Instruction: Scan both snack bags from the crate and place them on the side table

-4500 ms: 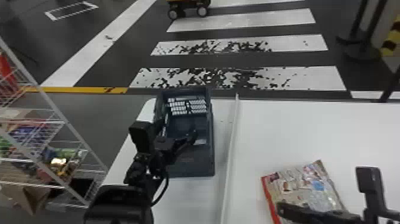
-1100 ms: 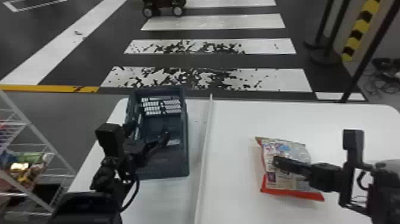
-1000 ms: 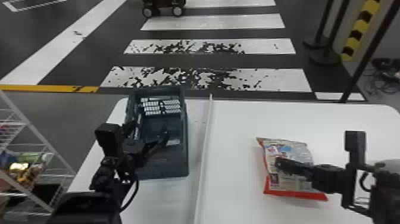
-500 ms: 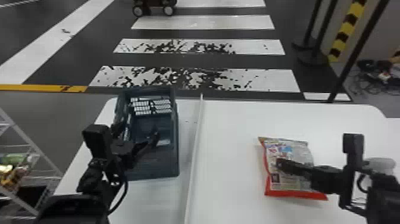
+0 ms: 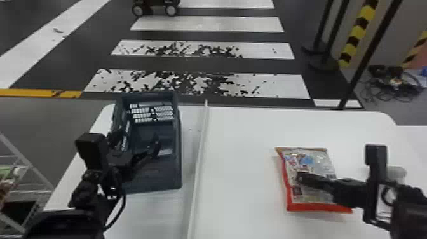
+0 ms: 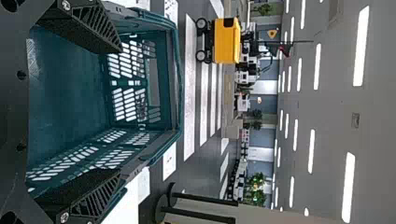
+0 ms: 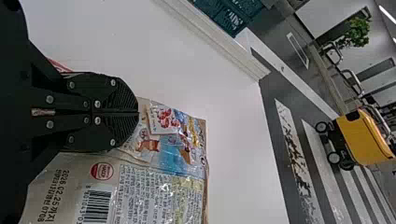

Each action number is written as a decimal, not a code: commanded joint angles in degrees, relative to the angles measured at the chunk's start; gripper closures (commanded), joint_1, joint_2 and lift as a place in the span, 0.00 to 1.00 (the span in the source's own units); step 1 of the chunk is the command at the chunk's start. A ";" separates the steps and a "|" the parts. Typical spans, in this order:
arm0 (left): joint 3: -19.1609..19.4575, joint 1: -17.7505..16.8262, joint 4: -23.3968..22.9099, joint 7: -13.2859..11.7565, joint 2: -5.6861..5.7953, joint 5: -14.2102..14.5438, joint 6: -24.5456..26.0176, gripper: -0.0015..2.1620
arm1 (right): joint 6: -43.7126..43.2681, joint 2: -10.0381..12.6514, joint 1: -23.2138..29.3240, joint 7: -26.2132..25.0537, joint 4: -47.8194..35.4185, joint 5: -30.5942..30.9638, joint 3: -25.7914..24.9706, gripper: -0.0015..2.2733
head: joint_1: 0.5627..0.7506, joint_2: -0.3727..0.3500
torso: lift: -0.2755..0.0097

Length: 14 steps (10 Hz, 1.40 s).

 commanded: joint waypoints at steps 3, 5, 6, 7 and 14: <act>-0.18 0.00 -0.02 -0.09 -0.01 -0.02 0.00 0.04 | -1.88 -0.60 -0.32 0.00 1.65 0.90 -1.75 0.98 | 0.70 0.52 | 0.62; -0.10 0.00 0.07 -0.09 -0.01 -0.02 0.18 0.04 | -2.06 -0.60 -0.32 0.53 1.73 0.54 -1.84 0.98 | 0.70 0.50 | 0.62; -0.10 0.00 -0.10 -0.09 -0.01 -0.02 0.00 0.04 | -1.88 -0.51 0.21 0.71 0.94 0.54 -1.84 0.98 | 0.70 0.50 | 0.62; -0.01 0.00 -0.10 -0.09 -0.01 -0.02 0.00 0.04 | -0.83 -0.51 0.39 0.80 -0.11 0.02 -1.66 0.98 | 0.70 0.51 | 0.62; 0.52 0.09 -0.63 -0.09 0.34 -0.02 0.00 0.04 | 3.39 2.88 2.23 -7.55 -15.84 -8.86 -9.13 0.29 | 0.70 0.48 | 0.62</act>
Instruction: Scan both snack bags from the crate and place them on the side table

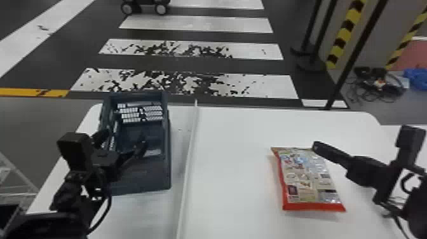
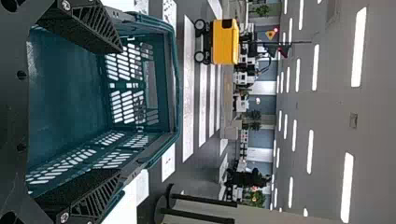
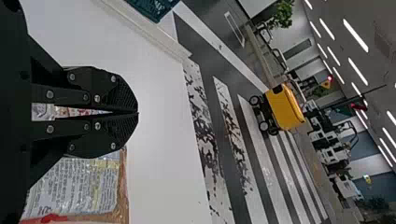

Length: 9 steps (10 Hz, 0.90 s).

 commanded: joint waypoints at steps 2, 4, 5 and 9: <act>0.56 -0.58 -0.85 -0.18 0.39 0.18 0.00 0.04 | -1.03 0.09 2.89 -1.92 -5.29 -0.04 -3.46 0.03 | 0.70 0.44 | 0.62; 0.47 -0.58 -1.64 -0.27 0.39 0.27 0.18 0.04 | -1.90 0.09 3.33 -2.80 -5.82 0.93 -8.47 0.03 | 0.70 0.39 | 0.62; 0.47 -0.50 -1.73 -0.36 0.39 0.35 0.18 0.04 | -2.26 0.09 3.51 -2.71 -5.21 2.16 -10.49 0.03 | 0.70 0.35 | 0.62; 0.47 -0.32 -1.82 -0.36 0.39 0.35 0.35 0.04 | -9.81 -0.84 3.42 0.71 1.56 9.46 -13.22 0.02 | 0.70 0.25 | 0.62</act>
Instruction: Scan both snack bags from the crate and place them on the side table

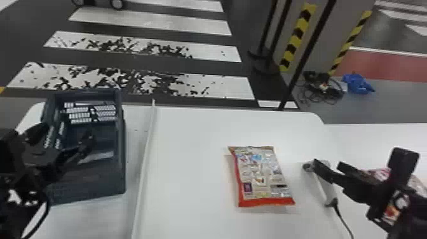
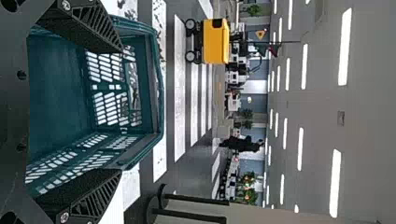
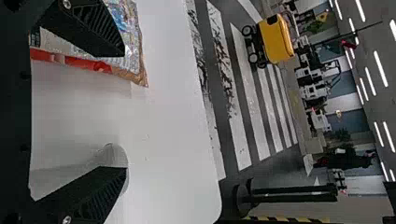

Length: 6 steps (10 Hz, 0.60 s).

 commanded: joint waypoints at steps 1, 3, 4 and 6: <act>0.22 0.21 0.21 0.01 0.00 0.09 0.03 0.04 | -1.83 -1.33 -0.57 2.53 3.20 2.87 -0.78 0.02 | 0.70 0.24 | 0.62; 0.31 0.21 0.48 0.01 0.00 0.09 0.03 0.04 | -2.36 -2.65 -1.28 6.31 5.93 5.24 -1.57 0.02 | 0.70 0.23 | 0.62; 0.31 0.21 0.56 -0.08 0.00 0.00 0.03 0.04 | -3.41 -3.70 -1.63 6.66 7.95 5.86 -1.57 0.02 | 0.70 0.22 | 0.62; 0.31 0.13 0.83 -0.08 -0.09 0.00 -0.15 0.04 | -3.24 -4.76 -2.68 9.04 10.76 7.35 -1.66 0.02 | 0.70 0.21 | 0.62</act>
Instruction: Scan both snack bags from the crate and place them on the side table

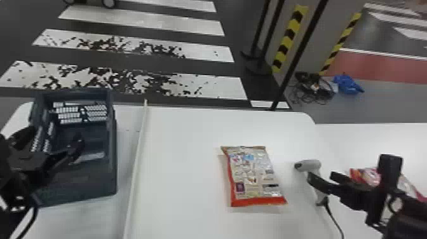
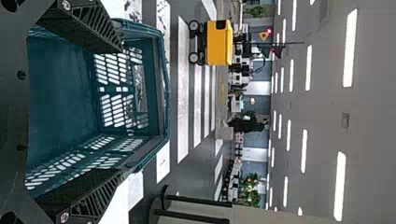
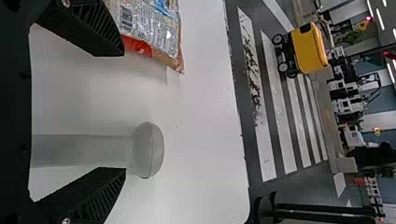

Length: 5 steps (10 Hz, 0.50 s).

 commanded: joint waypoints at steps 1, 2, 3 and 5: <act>0.00 -0.07 0.27 -0.01 0.08 0.00 0.00 0.04 | 0.06 -0.15 -1.26 0.32 2.35 1.81 -0.01 0.02 | 0.70 0.21 | 0.62; 0.00 -0.07 0.36 0.08 -0.01 0.00 0.00 0.04 | 0.06 -0.59 -2.49 0.84 4.55 3.21 0.16 0.02 | 0.70 0.21 | 0.62; 0.00 -0.07 0.44 0.08 -0.01 -0.09 0.00 0.04 | 0.06 -1.03 -3.72 0.84 6.66 4.88 0.78 0.03 | 0.70 0.21 | 0.62; 0.00 -0.16 0.62 0.08 -0.01 -0.09 -0.17 0.04 | -1.34 -1.64 -6.80 0.84 11.32 8.22 1.13 0.04 | 0.70 0.21 | 0.62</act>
